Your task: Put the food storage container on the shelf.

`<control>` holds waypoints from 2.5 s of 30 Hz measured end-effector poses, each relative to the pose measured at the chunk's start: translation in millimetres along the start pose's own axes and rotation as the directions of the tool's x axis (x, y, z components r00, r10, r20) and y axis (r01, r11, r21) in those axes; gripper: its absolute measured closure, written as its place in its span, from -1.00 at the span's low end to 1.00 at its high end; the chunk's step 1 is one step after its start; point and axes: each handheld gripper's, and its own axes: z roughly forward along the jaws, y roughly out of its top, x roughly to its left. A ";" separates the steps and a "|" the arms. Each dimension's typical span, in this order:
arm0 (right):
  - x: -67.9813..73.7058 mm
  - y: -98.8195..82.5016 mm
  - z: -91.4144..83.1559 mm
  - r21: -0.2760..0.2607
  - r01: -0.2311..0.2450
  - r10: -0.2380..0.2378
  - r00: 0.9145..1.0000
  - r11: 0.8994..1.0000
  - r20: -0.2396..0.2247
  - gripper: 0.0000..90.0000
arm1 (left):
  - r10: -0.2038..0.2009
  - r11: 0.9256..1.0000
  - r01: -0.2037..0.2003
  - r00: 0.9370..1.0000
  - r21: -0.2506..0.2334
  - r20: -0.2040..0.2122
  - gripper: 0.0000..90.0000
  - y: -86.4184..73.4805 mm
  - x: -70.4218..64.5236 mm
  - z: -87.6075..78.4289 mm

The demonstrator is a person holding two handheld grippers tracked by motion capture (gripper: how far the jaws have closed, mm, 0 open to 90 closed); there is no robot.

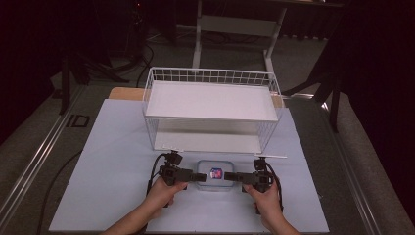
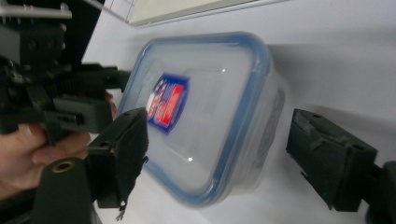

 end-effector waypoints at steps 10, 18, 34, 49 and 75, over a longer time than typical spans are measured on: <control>-7.9 -2.2 4.3 0.062 -0.088 0.091 0.995 0.994 -0.038 -0.13 | -0.041 0.999 0.041 0.998 0.004 0.049 -0.08 -0.9 4.7 0.9; -1.9 -2.7 3.4 0.070 -0.074 0.075 0.997 0.995 -0.011 -0.11 | -0.037 0.999 0.037 0.999 -0.015 0.023 -0.02 -3.5 -1.9 -0.9; 16.7 -13.6 -4.7 0.014 0.025 -0.025 0.999 1.000 0.045 -0.03 | 0.016 0.998 -0.020 0.998 -0.062 -0.054 0.14 -16.0 -22.1 -12.3; 38.8 24.8 3.2 -0.066 0.072 -0.070 0.997 0.995 0.040 -0.04 | 0.036 0.987 -0.049 0.996 -0.155 -0.080 0.15 21.0 -17.8 -41.2; 14.6 68.9 48.9 -0.171 0.053 -0.041 0.997 0.984 0.068 -0.06 | 0.068 0.961 -0.103 0.987 -0.257 -0.145 0.12 62.4 30.2 -20.0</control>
